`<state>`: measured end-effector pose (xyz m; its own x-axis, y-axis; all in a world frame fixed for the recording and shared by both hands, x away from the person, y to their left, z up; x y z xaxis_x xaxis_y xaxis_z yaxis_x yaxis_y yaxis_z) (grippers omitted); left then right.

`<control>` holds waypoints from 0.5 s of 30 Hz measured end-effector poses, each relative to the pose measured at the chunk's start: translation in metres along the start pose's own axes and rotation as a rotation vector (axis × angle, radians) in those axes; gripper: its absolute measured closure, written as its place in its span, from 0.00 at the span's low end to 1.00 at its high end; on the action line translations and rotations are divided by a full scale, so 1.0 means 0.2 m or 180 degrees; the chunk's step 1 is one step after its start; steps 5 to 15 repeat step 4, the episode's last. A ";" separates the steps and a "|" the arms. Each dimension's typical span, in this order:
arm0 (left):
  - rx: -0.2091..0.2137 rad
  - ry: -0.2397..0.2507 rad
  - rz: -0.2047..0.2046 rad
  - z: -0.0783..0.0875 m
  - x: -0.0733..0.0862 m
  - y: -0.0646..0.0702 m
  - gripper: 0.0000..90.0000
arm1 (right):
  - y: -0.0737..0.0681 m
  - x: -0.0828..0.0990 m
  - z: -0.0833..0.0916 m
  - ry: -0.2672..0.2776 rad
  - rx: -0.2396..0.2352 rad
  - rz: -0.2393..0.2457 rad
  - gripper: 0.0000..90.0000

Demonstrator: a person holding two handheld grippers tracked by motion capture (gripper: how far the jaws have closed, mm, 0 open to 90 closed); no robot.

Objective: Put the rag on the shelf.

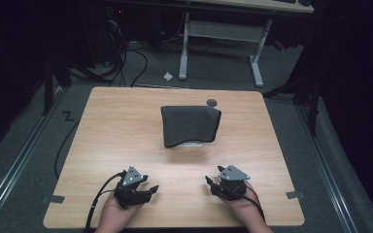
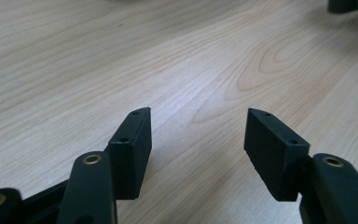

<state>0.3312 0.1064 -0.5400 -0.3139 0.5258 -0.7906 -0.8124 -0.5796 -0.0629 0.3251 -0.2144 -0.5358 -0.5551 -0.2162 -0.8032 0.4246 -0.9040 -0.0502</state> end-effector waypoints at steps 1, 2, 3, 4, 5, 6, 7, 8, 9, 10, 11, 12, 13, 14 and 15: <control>-0.0001 0.0017 0.0023 0.00 0.00 -0.01 0.47 | 0.00 0.00 -0.01 -0.0003 -0.0006 -0.0013 0.44; -0.0004 0.0034 0.0060 0.00 0.00 -0.02 0.47 | 0.00 -0.01 -0.01 0.0008 -0.0005 -0.0011 0.44; -0.0005 0.0038 0.0086 0.01 0.01 -0.02 0.47 | 0.01 -0.01 -0.01 0.0017 -0.0005 -0.0020 0.44; -0.0008 0.0036 0.0104 0.01 0.01 -0.03 0.47 | 0.01 -0.01 -0.01 0.0020 -0.0016 -0.0032 0.44; -0.0008 0.0036 0.0104 0.01 0.01 -0.03 0.47 | 0.01 -0.01 -0.01 0.0020 -0.0016 -0.0032 0.44; -0.0008 0.0036 0.0104 0.01 0.01 -0.03 0.47 | 0.01 -0.01 -0.01 0.0020 -0.0016 -0.0032 0.44; -0.0008 0.0036 0.0104 0.01 0.01 -0.03 0.47 | 0.01 -0.01 -0.01 0.0020 -0.0016 -0.0032 0.44; -0.0008 0.0036 0.0104 0.01 0.01 -0.03 0.47 | 0.01 -0.01 -0.01 0.0020 -0.0016 -0.0032 0.44; -0.0008 0.0036 0.0104 0.01 0.01 -0.03 0.47 | 0.01 -0.01 -0.01 0.0020 -0.0016 -0.0032 0.44; -0.0008 0.0036 0.0104 0.01 0.01 -0.03 0.47 | 0.01 -0.01 -0.01 0.0020 -0.0016 -0.0032 0.44; -0.0008 0.0036 0.0104 0.01 0.01 -0.03 0.47 | 0.01 -0.01 -0.01 0.0020 -0.0016 -0.0032 0.44; -0.0008 0.0036 0.0104 0.01 0.01 -0.03 0.47 | 0.01 -0.01 -0.01 0.0020 -0.0016 -0.0032 0.44; -0.0008 0.0036 0.0104 0.01 0.01 -0.03 0.47 | 0.01 -0.01 -0.01 0.0020 -0.0016 -0.0032 0.44; -0.0008 0.0036 0.0104 0.01 0.01 -0.03 0.47 | 0.01 -0.01 -0.01 0.0020 -0.0016 -0.0032 0.44; -0.0008 0.0036 0.0104 0.01 0.01 -0.03 0.47 | 0.01 -0.01 -0.01 0.0020 -0.0016 -0.0032 0.44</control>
Point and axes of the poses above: each handheld gripper's, and its own axes: z roughly backward along the jaws, x roughly out of its underside, y roughly to its right, the point moved 2 cm from there along -z, roughly forward along the jaws, and after that the axes turned 14 degrees about -z, right-handed, at the moved point
